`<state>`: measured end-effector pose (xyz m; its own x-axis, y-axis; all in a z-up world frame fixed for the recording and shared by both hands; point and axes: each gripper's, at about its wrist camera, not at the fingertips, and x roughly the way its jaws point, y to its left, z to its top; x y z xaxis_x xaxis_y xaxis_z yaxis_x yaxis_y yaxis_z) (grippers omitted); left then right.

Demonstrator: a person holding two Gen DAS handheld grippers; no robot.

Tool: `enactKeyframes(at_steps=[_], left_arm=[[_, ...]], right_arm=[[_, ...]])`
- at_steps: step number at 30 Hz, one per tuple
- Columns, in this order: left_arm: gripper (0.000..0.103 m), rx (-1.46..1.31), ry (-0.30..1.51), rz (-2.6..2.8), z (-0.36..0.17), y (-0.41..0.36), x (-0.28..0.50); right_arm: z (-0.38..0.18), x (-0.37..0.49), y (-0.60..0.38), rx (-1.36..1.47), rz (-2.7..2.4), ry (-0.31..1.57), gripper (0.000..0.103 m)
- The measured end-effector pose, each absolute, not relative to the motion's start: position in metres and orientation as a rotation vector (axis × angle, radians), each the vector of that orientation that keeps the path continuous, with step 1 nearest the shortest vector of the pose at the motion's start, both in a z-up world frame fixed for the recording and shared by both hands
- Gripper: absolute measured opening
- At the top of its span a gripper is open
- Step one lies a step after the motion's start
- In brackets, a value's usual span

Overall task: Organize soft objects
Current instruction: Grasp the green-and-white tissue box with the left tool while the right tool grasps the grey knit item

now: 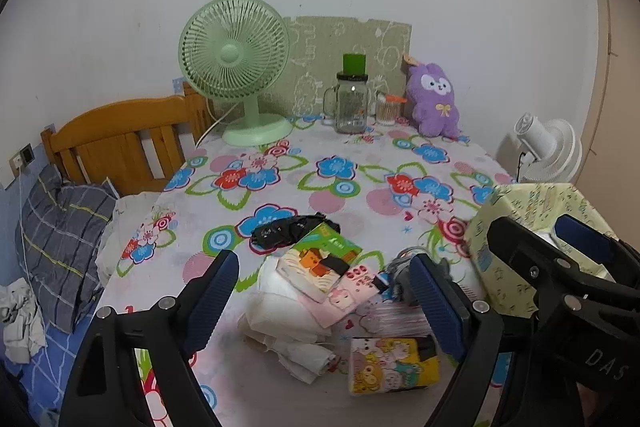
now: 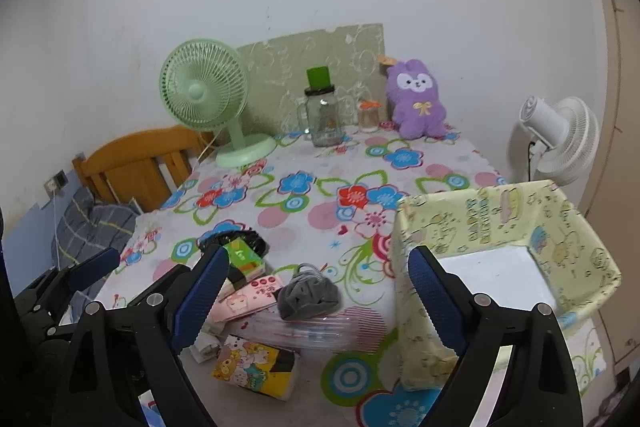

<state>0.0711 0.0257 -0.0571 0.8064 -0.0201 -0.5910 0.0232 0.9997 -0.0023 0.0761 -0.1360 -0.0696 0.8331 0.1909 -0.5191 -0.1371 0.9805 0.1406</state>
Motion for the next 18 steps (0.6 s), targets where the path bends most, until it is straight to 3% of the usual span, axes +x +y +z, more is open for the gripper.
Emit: enactKeyframes(at_steps=[10, 18], left_arm=[[0.088, 0.009, 0.679, -0.021, -0.075, 0.041, 0.086], [0.088, 0.043, 0.713, -0.027, -0.09, 0.044, 0.098]], right_arm=[[-0.087, 0.095, -0.113, 0.073, 0.188, 0.615, 0.089], [-0.104, 0.112, -0.099, 0.056, 0.215, 0.684, 0.079]])
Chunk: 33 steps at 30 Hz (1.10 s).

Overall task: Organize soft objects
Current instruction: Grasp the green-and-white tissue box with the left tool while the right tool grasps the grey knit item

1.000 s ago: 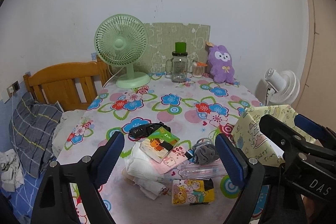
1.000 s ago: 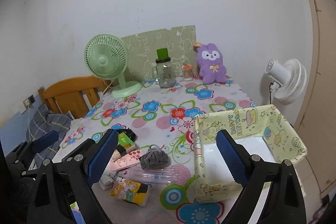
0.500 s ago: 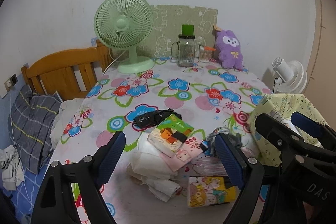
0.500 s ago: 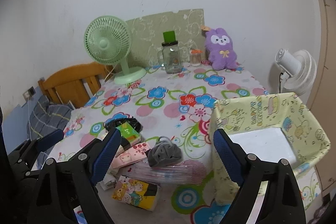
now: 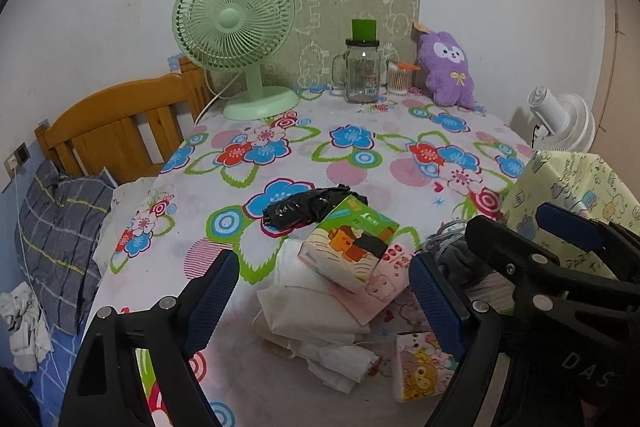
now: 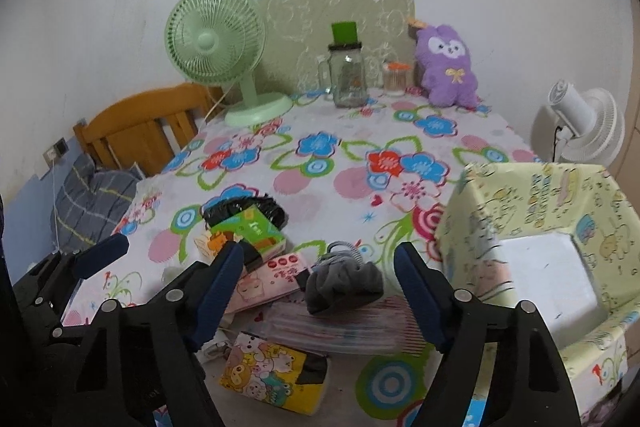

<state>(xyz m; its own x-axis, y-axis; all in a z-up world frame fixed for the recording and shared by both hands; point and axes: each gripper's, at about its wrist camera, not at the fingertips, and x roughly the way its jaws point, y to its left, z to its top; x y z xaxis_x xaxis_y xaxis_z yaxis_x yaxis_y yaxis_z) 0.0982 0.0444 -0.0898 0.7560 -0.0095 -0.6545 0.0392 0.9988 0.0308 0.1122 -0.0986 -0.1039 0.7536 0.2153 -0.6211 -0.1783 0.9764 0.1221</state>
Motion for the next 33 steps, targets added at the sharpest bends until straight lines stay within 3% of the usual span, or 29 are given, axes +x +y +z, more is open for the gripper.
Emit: enactKeyframes(at_steps=[26, 31, 33], left_arm=[[0.085, 0.171, 0.806, -0.076, -0.133, 0.032, 0.152], [0.069, 0.194, 0.825, -0.107, -0.139, 0.027, 0.154], [0.067, 0.182, 0.819, -0.108, -0.139, 0.028, 0.154]], right_arm=[[-0.159, 0.174, -0.101, 0.104, 0.157, 0.884, 0.071], [-0.166, 0.178, -0.099, 0.099, 0.165, 0.909, 0.063], [-0.167, 0.179, -0.098, 0.096, 0.171, 0.918, 0.058]])
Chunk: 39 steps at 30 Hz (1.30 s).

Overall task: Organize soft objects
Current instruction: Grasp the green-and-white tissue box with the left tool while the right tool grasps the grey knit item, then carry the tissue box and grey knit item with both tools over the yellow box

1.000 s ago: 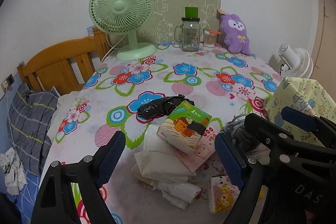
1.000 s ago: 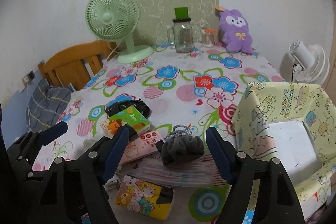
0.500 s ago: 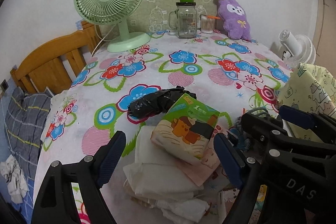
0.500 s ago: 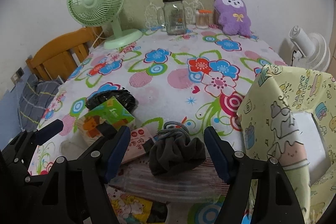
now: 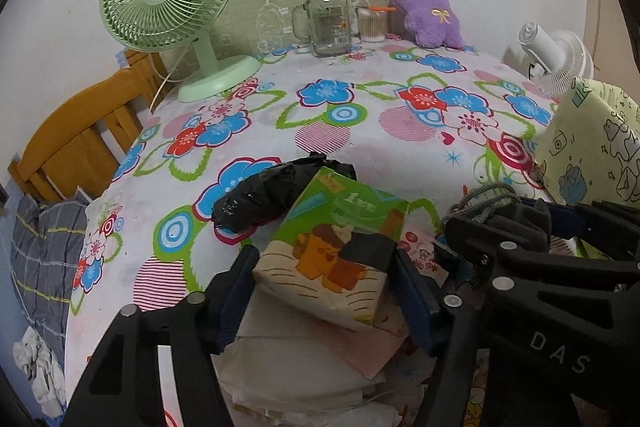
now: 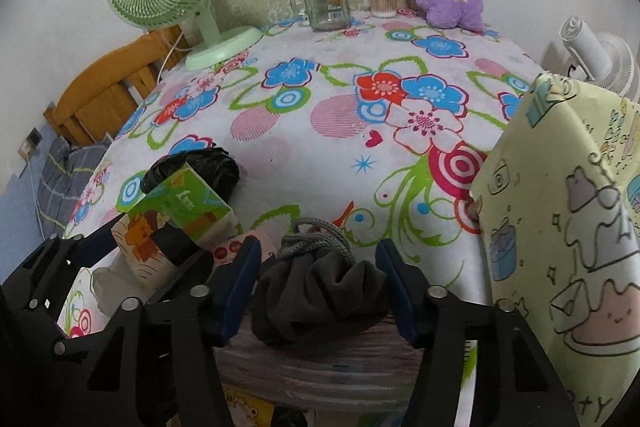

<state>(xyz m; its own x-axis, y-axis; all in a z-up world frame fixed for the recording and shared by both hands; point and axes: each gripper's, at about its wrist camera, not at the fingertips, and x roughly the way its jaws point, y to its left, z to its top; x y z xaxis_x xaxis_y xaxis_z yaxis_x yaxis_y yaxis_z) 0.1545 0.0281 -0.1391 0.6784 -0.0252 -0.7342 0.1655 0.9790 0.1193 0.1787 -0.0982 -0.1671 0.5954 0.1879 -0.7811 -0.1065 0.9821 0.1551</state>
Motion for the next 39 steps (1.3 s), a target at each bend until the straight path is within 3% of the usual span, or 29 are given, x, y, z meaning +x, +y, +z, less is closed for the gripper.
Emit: enactKeyframes(at_steps=[7, 39], left_arm=[[0.061, 0.164, 0.81, -0.109, -0.135, 0.028, 0.153], [0.06, 0.058, 0.66, -0.088, -0.063, 0.021, 0.088]], right_arm=[[-0.163, 0.177, -0.096, 0.098, 0.181, 0.908, 0.051], [-0.082, 0.104, -0.108, 0.085, 0.175, 0.678, 0.049]])
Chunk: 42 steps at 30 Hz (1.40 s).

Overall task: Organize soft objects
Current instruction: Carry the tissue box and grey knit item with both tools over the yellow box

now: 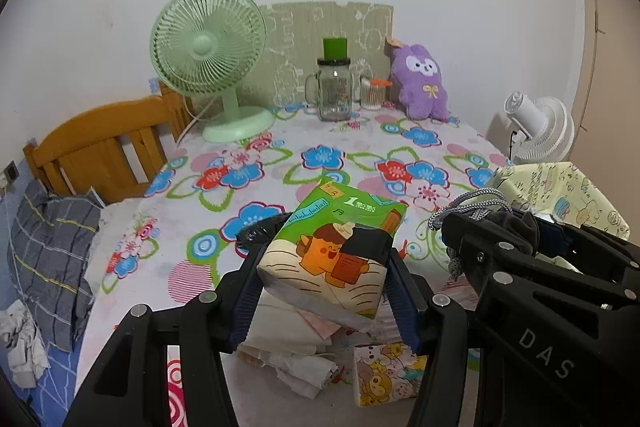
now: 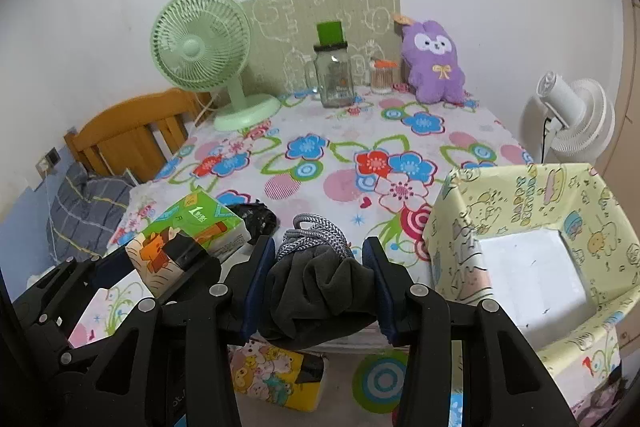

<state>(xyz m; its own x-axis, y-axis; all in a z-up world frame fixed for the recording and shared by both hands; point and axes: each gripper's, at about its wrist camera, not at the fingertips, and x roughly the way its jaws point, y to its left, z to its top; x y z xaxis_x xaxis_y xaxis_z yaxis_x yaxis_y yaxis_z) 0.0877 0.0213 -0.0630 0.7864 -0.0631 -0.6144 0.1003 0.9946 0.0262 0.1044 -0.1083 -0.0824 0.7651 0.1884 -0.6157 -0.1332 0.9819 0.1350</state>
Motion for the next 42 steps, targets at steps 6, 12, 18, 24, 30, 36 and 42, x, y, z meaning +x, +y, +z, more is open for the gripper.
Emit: enactKeyframes(at_steps=[6, 12, 18, 24, 30, 36, 42], left_arm=[[0.06, 0.052, 0.63, -0.08, -0.049, 0.016, 0.074], [0.06, 0.043, 0.611, -0.076, -0.037, 0.006, 0.066], [0.06, 0.033, 0.585, -0.07, -0.024, -0.007, 0.057], [0.06, 0.025, 0.573, -0.085, -0.018, -0.022, 0.054], [0.06, 0.027, 0.565, -0.112, -0.015, -0.045, 0.054], [0.06, 0.025, 0.565, -0.143, -0.014, -0.068, 0.056], [0.06, 0.044, 0.569, -0.183, -0.014, -0.092, 0.063]], right_arm=[[-0.068, 0.089, -0.115, 0.086, 0.181, 0.636, 0.049], [-0.053, 0.075, -0.128, 0.08, 0.181, 0.602, 0.049], [-0.038, 0.066, -0.142, 0.073, 0.187, 0.57, 0.049], [-0.029, 0.061, -0.16, 0.068, 0.175, 0.555, 0.049], [-0.023, 0.056, -0.18, 0.065, 0.147, 0.545, 0.049], [-0.019, 0.055, -0.203, 0.063, 0.113, 0.543, 0.049], [-0.021, 0.056, -0.228, 0.085, 0.08, 0.54, 0.049]])
